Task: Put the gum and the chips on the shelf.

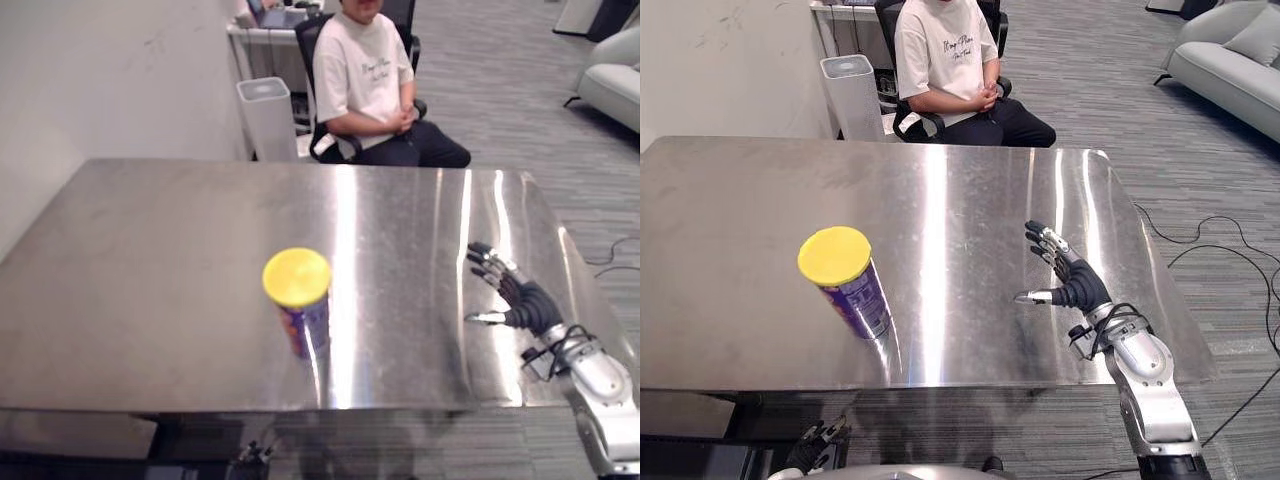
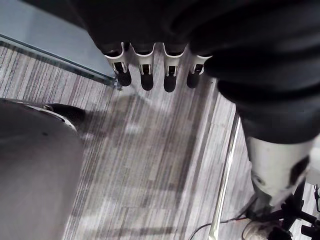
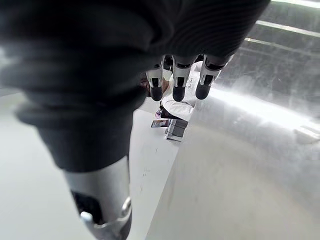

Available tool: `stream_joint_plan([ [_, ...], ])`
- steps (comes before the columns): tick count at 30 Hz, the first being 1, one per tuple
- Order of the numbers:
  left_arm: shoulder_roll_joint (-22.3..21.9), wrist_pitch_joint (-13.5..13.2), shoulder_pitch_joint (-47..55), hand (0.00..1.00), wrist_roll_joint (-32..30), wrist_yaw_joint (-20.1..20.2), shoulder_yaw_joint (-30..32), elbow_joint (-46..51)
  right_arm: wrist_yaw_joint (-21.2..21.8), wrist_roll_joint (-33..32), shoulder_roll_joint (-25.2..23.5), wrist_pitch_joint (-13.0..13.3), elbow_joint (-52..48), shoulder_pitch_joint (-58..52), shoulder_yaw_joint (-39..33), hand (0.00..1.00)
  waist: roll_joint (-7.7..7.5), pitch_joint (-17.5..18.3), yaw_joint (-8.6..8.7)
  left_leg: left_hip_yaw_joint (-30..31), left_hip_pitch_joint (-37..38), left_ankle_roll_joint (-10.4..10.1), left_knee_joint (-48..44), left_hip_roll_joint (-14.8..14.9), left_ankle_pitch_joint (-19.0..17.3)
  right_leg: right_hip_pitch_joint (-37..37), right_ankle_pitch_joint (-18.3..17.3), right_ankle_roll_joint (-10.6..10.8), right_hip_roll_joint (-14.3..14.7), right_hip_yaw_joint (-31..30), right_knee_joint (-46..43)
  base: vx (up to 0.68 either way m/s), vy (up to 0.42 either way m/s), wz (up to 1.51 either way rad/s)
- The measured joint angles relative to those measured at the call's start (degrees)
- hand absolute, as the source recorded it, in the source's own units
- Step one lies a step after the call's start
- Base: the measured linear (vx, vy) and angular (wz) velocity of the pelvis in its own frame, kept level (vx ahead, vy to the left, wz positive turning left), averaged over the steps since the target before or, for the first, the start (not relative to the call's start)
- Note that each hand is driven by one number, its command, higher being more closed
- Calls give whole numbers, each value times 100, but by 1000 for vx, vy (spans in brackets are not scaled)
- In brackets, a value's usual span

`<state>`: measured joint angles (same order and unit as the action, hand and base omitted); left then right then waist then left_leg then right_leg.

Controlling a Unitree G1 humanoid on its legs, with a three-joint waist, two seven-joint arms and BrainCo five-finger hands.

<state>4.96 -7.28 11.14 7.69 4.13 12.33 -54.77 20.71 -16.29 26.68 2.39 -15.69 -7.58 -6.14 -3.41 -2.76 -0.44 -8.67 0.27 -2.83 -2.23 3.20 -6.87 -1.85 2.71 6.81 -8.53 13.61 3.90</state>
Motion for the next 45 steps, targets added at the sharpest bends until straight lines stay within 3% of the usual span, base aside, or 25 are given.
stream_joint_plan([
  [5,14,2,30,0,-2,1,171,-20,231,-74,-93,-54,-609,-361,1,0,-93,-9,14,-154,65,41,63,-56,29,63,-180,28,-51,-152,-7,-135,-51,-19],
  [17,47,4,60,0,-14,29,264,-116,358,-213,-192,-96,-623,-514,245,0,-154,36,-4,-270,307,19,218,-44,136,49,-218,-17,2,-313,-196,-29,-4,-7],
  [41,155,41,465,0,-191,83,42,-230,150,42,-527,-100,429,-74,813,0,-110,143,-226,5,397,23,413,-88,302,-140,-218,-17,-10,-48,-100,1,2,5],
  [45,153,41,469,0,-191,83,37,-227,153,43,-524,-101,548,104,935,0,-110,142,-332,25,382,23,422,-91,304,-137,-218,-17,-11,-8,-90,-1,-1,3],
])
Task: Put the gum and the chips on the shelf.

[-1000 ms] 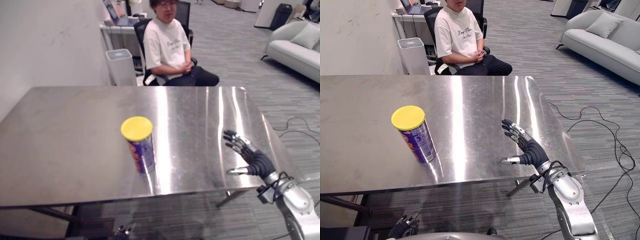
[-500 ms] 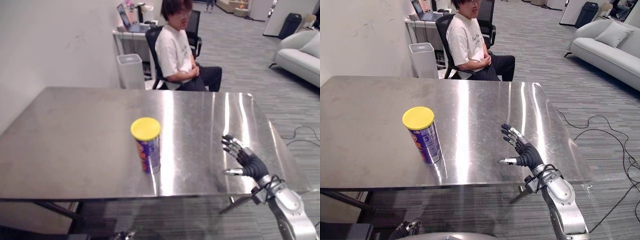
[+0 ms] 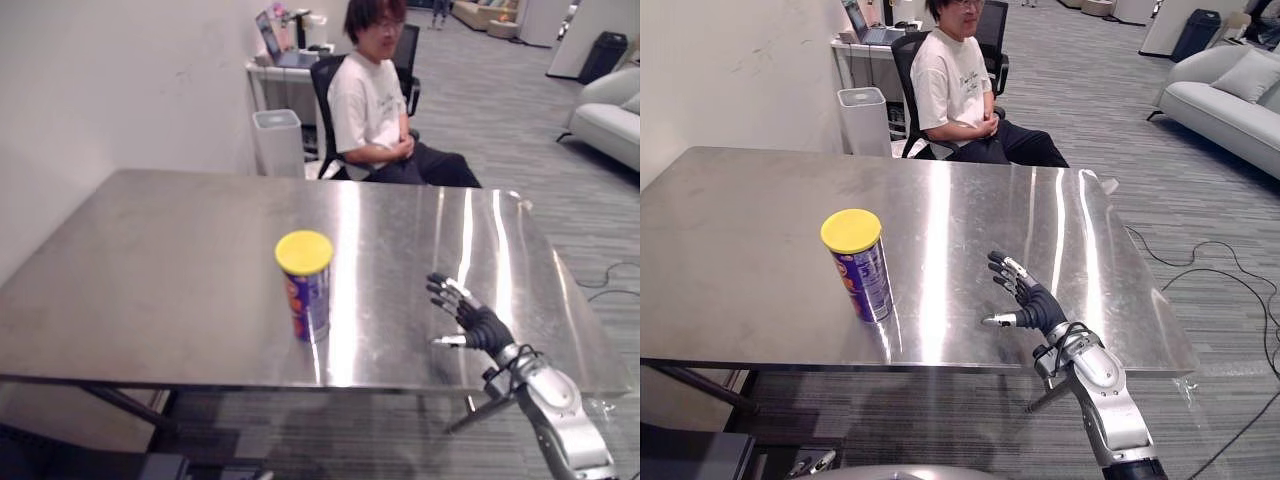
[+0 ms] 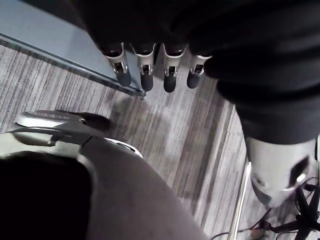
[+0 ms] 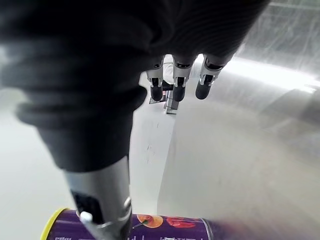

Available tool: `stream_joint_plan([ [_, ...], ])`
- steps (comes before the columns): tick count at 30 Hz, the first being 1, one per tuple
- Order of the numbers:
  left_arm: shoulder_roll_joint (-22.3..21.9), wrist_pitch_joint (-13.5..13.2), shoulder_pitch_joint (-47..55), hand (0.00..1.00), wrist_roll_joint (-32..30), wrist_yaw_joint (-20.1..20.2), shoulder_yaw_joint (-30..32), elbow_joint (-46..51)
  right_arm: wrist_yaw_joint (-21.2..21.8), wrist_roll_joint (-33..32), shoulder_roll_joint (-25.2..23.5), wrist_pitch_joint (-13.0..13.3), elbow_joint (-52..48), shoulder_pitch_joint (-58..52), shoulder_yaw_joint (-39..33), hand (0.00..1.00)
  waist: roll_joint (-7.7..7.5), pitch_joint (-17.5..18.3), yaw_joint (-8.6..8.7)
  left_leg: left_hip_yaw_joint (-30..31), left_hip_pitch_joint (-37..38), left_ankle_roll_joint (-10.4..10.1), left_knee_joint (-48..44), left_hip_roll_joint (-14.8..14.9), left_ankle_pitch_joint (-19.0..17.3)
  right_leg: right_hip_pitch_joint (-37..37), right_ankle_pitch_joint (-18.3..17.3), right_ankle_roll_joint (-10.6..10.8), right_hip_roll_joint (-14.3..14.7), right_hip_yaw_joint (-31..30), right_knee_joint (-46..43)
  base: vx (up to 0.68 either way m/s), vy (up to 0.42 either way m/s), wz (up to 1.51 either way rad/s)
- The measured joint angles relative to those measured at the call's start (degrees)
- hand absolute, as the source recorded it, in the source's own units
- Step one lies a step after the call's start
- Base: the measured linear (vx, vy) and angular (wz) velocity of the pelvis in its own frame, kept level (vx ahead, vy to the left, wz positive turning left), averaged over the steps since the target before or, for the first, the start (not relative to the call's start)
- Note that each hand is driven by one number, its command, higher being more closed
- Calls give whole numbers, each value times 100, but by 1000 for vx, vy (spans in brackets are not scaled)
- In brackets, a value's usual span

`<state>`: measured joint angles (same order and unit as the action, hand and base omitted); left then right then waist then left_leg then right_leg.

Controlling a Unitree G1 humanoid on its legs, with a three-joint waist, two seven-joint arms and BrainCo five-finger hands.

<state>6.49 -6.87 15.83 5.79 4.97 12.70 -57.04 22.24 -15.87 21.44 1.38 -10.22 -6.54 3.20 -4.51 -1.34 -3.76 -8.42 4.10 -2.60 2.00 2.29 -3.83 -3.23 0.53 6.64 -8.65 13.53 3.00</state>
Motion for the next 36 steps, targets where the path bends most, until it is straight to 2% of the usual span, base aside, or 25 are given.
stream_joint_plan([
  [6,5,-1,12,0,1,1,1,2,-53,-1,74,14,106,433,76,0,-22,-15,-51,79,-17,18,104,-37,52,10,-1,1,-17,56,39,9,2,6],
  [9,21,-6,0,0,2,-2,-7,19,-98,-2,247,15,236,728,219,0,-65,-37,-131,110,-119,31,105,-63,62,89,-2,5,-40,89,41,16,8,7],
  [17,76,-7,19,0,4,-7,-61,28,-219,-40,513,37,453,1541,578,0,-129,-133,-164,170,-170,32,114,-74,62,107,-1,5,-49,166,43,16,-1,4],
  [26,87,-7,11,0,14,-15,-75,114,-215,-47,747,57,454,2215,1113,0,-164,-278,-198,251,-226,32,111,-56,59,122,-2,5,-48,189,15,0,-5,5],
  [30,100,-8,-26,0,14,-22,-71,136,-172,-117,841,60,443,2403,1365,0,-199,-309,-295,265,-297,32,84,-54,59,190,-1,4,-49,191,-18,10,-1,2],
  [36,102,-10,-31,0,13,-24,-71,139,-50,-239,845,62,409,2565,1555,0,-206,-312,-320,275,-294,48,80,-56,45,191,0,2,-63,191,-54,3,0,1],
])
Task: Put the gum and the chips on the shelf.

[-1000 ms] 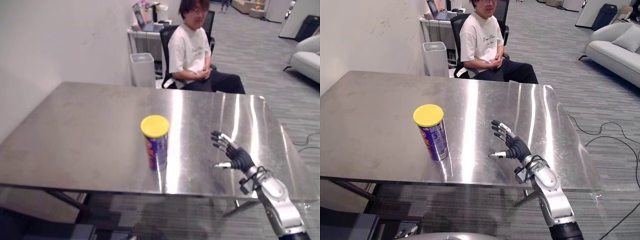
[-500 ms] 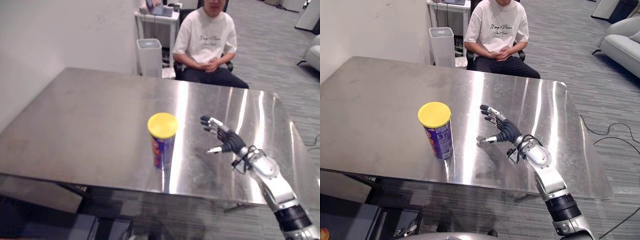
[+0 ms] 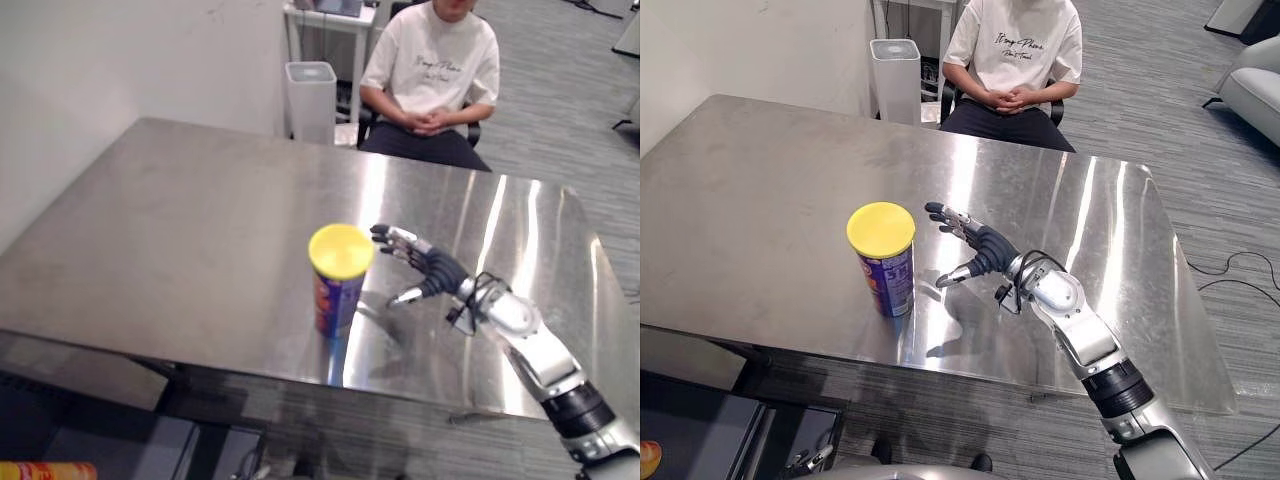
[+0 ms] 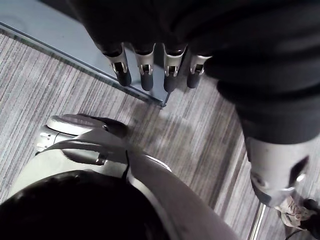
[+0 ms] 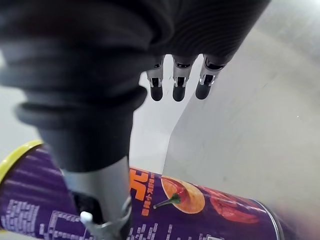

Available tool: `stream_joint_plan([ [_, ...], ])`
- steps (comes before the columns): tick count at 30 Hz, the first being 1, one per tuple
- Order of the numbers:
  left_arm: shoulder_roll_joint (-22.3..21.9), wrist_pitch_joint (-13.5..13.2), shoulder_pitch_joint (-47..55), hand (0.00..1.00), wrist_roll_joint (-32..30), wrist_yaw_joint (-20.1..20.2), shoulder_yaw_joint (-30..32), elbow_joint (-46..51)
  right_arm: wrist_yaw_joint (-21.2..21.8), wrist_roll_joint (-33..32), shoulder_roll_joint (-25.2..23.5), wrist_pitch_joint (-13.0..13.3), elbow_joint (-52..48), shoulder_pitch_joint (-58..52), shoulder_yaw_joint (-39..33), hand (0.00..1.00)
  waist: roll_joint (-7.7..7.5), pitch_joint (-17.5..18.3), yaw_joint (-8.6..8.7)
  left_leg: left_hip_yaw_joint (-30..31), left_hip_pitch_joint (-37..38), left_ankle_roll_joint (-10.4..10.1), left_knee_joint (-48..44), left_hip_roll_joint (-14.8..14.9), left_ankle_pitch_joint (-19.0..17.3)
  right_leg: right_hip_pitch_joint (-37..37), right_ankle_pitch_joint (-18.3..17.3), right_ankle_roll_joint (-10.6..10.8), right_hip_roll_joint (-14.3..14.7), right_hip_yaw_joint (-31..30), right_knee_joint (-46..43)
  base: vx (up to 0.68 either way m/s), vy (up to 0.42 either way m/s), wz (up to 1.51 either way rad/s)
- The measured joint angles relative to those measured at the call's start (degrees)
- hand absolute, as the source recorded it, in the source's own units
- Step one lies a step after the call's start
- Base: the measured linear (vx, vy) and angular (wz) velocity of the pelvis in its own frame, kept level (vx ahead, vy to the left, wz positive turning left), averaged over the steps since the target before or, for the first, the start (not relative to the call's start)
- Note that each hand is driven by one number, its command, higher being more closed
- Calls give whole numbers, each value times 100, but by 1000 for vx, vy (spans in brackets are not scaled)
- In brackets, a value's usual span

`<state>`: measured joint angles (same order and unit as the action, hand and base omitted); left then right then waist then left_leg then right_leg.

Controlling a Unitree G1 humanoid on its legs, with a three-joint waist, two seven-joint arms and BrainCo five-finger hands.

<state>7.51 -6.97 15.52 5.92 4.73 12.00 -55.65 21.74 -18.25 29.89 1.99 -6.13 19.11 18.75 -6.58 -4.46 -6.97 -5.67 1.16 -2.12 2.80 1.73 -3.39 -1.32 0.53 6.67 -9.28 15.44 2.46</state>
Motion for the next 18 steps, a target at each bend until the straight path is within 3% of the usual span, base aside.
stream_joint_plan([
  [18,-4,0,-11,0,-2,-77,-30,95,56,-88,62,-1,-46,514,666,0,-17,-24,-124,21,-37,1,-40,4,-1,14,0,0,-1,6,-11,-2,-1,0],
])
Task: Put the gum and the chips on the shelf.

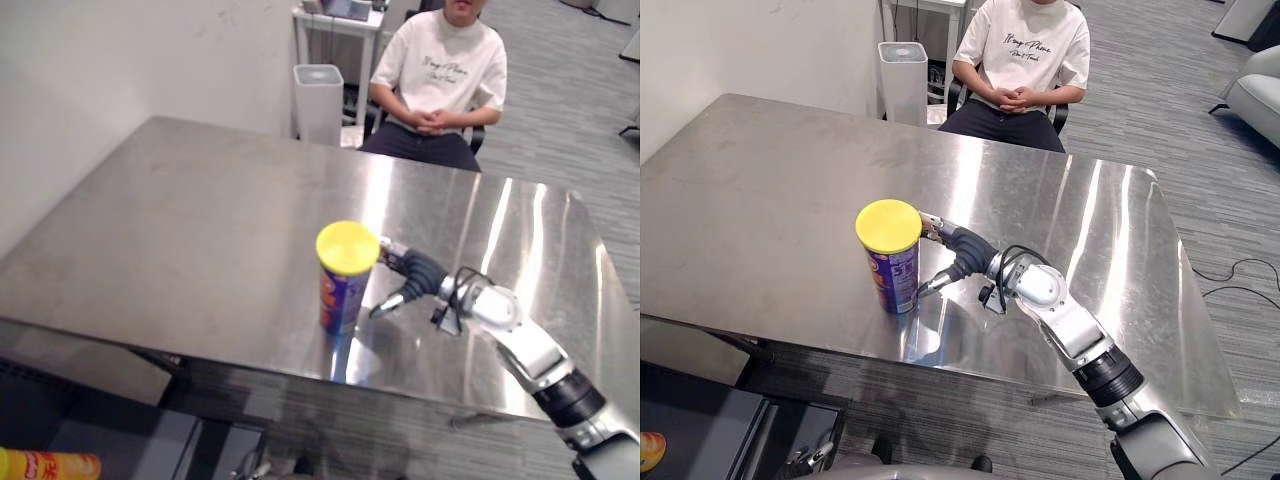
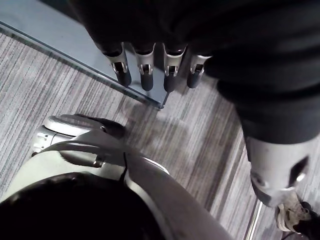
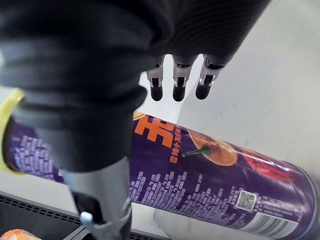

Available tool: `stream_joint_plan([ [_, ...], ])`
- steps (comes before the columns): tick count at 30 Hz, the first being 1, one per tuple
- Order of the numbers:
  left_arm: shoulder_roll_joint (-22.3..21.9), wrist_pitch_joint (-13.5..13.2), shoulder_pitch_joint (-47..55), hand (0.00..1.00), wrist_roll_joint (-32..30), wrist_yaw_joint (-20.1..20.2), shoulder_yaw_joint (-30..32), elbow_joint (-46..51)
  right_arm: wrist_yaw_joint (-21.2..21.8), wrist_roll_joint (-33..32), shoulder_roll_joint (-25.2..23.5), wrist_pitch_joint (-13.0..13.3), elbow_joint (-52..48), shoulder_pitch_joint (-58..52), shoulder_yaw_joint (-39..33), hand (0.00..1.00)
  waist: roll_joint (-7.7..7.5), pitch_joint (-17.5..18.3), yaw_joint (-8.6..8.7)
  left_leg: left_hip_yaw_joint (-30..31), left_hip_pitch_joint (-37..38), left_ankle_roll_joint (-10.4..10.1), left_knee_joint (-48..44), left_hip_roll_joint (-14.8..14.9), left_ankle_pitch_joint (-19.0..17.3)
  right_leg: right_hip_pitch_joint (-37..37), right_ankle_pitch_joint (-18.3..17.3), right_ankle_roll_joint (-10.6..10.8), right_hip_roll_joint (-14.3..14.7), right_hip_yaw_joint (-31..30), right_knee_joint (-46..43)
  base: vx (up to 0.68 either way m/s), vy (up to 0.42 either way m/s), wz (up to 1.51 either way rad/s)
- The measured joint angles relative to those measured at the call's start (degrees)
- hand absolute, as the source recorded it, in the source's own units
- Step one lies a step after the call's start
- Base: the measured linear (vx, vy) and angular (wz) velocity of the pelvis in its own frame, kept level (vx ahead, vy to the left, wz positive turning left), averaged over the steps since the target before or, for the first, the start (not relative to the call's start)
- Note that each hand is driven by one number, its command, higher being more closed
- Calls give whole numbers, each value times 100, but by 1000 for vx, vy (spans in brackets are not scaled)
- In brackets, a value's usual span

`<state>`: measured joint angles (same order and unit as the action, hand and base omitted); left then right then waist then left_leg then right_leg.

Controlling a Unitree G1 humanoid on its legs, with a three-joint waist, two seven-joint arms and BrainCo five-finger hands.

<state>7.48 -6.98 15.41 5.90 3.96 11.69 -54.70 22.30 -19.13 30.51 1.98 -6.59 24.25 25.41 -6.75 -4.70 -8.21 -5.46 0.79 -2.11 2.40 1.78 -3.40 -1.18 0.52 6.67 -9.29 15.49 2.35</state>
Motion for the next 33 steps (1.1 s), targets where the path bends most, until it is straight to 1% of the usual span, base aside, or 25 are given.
stream_joint_plan([
  [3,3,0,-4,0,0,-27,0,7,-1,-146,0,0,-1,151,55,0,-12,-25,2,1,-36,0,-7,-1,0,32,0,0,0,4,1,0,0,0],
  [6,7,-1,-5,0,0,-37,1,38,-2,-163,1,-1,1,343,222,0,-30,-64,-1,-1,-67,0,-20,-1,0,60,0,0,2,6,1,0,0,0],
  [15,22,-1,-15,0,2,-92,0,52,-8,-223,3,-18,58,454,405,0,-63,-91,-12,-2,-162,5,-58,0,-13,120,1,-1,-4,15,1,1,0,0],
  [18,21,0,-44,0,4,-107,-1,51,-8,-232,3,-50,77,487,473,0,-67,-111,-52,-2,-169,5,-61,10,-13,126,1,-1,6,15,1,0,0,0],
  [19,21,0,-47,0,4,-111,-3,51,-8,-234,3,-50,79,487,474,100,-65,-114,-58,-2,-172,4,-61,10,-14,128,1,-1,5,15,1,0,0,0],
  [22,21,0,-52,0,4,-118,-5,51,-9,-365,3,-53,103,492,515,100,-65,-120,-62,-8,-192,4,-61,7,-14,154,1,-1,-1,10,1,0,0,0],
  [27,19,0,-63,0,5,-128,-6,54,10,-397,1,-56,229,684,665,100,-64,-139,-65,-5,-250,4,-88,8,-14,196,1,-1,1,22,1,2,-2,1],
  [30,16,0,-82,0,5,-129,-6,65,31,-397,3,-56,262,711,666,100,-65,-140,-123,-9,-246,4,-97,8,-14,191,3,-3,1,19,1,0,0,0],
  [33,16,0,-91,0,5,-129,-7,65,38,-397,2,-57,267,712,666,100,-67,-141,-143,-15,-235,4,-98,8,-14,177,4,-4,0,21,-2,0,0,0],
])
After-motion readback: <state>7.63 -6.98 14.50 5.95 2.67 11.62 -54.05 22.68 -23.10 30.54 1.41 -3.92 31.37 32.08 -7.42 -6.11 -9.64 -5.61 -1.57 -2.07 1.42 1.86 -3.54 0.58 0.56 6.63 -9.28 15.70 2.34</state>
